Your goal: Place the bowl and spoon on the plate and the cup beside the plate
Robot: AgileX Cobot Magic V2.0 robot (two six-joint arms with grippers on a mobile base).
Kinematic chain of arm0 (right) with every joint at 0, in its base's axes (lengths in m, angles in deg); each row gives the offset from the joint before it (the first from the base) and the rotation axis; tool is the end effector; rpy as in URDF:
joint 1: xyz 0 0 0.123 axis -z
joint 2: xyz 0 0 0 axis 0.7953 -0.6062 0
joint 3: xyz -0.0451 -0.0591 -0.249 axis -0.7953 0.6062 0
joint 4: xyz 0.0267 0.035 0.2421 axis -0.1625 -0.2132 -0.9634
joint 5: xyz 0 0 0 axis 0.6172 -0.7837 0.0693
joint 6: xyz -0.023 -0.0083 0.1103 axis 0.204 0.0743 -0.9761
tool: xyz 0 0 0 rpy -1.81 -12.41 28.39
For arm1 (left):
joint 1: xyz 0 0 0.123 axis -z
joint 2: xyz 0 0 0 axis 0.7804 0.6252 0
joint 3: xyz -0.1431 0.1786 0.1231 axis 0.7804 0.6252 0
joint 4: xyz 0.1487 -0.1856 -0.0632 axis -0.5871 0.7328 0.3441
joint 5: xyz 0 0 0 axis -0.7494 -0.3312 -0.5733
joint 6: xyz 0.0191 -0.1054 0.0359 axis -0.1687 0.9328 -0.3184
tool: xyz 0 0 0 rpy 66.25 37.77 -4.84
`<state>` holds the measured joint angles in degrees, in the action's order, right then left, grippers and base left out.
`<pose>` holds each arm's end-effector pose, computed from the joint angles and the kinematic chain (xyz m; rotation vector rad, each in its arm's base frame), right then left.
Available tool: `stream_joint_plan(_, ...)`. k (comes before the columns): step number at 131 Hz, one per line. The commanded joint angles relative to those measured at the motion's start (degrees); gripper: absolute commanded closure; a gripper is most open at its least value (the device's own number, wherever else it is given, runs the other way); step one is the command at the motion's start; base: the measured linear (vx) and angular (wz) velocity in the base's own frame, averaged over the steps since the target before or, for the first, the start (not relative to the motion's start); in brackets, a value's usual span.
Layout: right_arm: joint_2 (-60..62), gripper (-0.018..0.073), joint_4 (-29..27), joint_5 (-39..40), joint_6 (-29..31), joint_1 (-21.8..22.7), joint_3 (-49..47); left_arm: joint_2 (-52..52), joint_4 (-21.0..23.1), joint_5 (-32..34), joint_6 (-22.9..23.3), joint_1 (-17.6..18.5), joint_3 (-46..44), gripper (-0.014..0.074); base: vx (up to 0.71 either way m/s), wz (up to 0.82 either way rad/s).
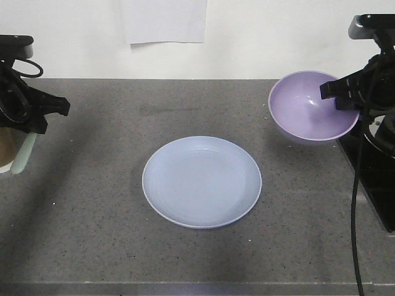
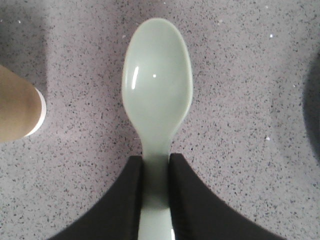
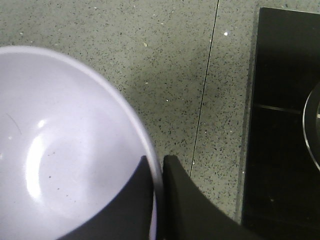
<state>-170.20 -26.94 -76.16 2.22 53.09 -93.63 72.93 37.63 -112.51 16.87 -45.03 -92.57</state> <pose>0.3473 0.0153 0.3080 -0.1624 2.4415 0.1532 0.3408 -0.0375 0.2957 0.0458 2.7113 -0.0550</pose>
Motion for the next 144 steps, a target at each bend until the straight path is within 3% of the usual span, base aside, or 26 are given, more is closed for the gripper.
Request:
stream_joint_plan(1, 2.41, 0.0563, -0.73, 3.07, 0.30, 0.11, -1.57, -2.32, 0.00, 1.75, 0.45, 0.42, -1.48, 0.0604, 0.05, 0.01)
stream_joint_plan(144, 2.41, 0.0563, -0.73, 3.08, 0.35, 0.11, -1.57, -2.32, 0.00, 1.75, 0.45, 0.42, -1.48, 0.0604, 0.04, -0.01)
